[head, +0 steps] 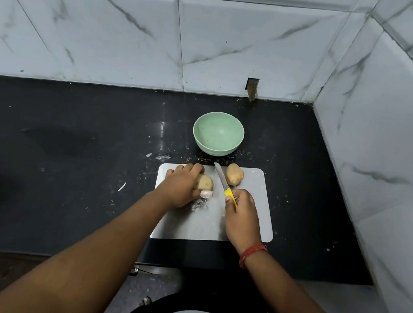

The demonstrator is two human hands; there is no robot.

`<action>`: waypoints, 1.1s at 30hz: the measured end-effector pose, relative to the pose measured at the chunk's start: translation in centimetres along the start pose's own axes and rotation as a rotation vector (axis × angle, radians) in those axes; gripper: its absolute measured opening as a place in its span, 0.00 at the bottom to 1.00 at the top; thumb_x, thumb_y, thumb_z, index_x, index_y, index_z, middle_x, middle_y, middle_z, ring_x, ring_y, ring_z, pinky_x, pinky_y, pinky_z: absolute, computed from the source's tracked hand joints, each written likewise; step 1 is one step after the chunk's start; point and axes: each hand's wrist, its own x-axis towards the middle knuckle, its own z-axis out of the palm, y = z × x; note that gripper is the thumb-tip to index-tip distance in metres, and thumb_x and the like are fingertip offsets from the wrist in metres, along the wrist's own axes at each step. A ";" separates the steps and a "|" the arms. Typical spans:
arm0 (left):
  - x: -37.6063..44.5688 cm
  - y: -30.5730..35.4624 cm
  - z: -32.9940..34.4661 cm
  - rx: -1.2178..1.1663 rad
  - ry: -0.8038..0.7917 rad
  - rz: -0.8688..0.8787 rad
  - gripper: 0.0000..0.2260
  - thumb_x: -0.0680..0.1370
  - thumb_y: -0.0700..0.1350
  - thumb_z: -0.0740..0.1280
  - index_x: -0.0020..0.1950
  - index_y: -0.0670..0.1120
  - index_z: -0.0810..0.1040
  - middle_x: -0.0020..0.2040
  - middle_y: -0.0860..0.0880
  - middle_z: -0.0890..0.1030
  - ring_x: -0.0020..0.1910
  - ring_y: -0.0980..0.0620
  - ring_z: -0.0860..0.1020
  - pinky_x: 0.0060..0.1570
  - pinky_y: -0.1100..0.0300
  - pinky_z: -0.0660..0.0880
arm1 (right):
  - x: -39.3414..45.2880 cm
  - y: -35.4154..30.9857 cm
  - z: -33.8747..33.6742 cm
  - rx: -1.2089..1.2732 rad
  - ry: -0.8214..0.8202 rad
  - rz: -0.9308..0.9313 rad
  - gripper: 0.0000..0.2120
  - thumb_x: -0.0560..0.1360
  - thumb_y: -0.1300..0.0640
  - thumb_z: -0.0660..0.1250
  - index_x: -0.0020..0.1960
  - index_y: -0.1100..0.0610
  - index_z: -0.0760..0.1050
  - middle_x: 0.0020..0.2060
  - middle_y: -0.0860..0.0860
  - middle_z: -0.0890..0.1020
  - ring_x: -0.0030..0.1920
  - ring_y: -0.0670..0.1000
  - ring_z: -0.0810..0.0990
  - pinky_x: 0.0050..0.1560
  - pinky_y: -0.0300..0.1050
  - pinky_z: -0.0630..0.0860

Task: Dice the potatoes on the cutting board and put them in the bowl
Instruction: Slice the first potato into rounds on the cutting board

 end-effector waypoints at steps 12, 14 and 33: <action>-0.9 -0.8 1.0 -0.261 0.044 -0.071 0.21 0.82 0.52 0.66 0.73 0.48 0.69 0.67 0.45 0.73 0.64 0.42 0.73 0.64 0.43 0.71 | -1.1 -1.5 0.7 -0.049 -0.145 -0.037 0.07 0.82 0.58 0.57 0.59 0.57 0.66 0.48 0.53 0.77 0.46 0.53 0.76 0.44 0.48 0.72; -1.0 -0.7 1.0 -0.317 0.060 -0.068 0.21 0.83 0.50 0.66 0.74 0.45 0.69 0.68 0.44 0.70 0.64 0.43 0.73 0.66 0.47 0.71 | -1.2 -1.7 0.9 -0.065 -0.156 -0.046 0.09 0.83 0.58 0.57 0.61 0.58 0.66 0.49 0.53 0.76 0.47 0.53 0.75 0.44 0.47 0.71; -1.2 -0.7 1.6 -0.333 0.054 -0.131 0.24 0.76 0.51 0.58 0.71 0.44 0.69 0.67 0.44 0.70 0.60 0.41 0.75 0.62 0.41 0.72 | 0.2 -3.2 2.1 -0.272 -0.433 0.110 0.08 0.83 0.56 0.54 0.56 0.61 0.64 0.46 0.61 0.78 0.41 0.56 0.75 0.38 0.47 0.67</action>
